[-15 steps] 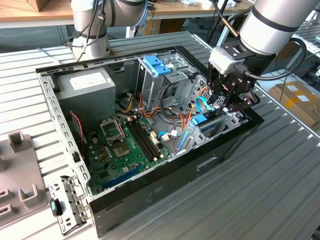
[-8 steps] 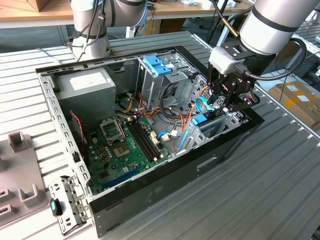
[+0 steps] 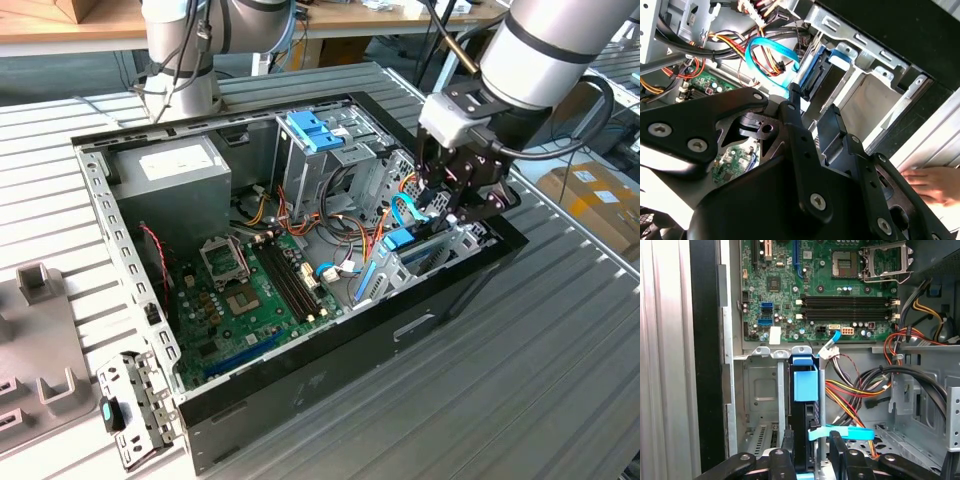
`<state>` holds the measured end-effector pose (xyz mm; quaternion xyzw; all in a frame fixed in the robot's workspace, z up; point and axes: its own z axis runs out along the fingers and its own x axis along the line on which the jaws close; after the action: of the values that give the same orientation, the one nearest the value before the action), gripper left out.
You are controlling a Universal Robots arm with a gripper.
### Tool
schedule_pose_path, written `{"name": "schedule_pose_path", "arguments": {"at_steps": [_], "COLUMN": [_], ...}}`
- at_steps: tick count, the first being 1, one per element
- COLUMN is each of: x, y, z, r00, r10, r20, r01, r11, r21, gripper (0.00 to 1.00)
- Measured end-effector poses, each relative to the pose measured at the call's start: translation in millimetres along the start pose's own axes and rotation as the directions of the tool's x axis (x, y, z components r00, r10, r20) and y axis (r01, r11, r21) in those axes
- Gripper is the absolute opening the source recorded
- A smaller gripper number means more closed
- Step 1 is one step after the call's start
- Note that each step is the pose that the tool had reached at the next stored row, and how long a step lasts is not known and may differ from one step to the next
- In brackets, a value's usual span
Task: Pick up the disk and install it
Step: 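Insert the second disk wire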
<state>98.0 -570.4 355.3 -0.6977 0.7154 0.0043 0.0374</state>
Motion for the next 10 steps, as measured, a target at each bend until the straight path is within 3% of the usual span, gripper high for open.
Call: {"name": "schedule_pose_path", "arguments": {"at_steps": [3, 10], "x": [-1.4, -4.6], "y": [-6.5, -14.9], "z": [0.3, 0.9], "r00": [1.0, 0.9998], "r10": [-0.008, -0.021], "r20": [0.0003, 0.001], "r01": [0.008, 0.021], "r11": [1.0, 0.9998], "r21": [-0.0005, -0.0012], "gripper": [0.42, 0.42]}}
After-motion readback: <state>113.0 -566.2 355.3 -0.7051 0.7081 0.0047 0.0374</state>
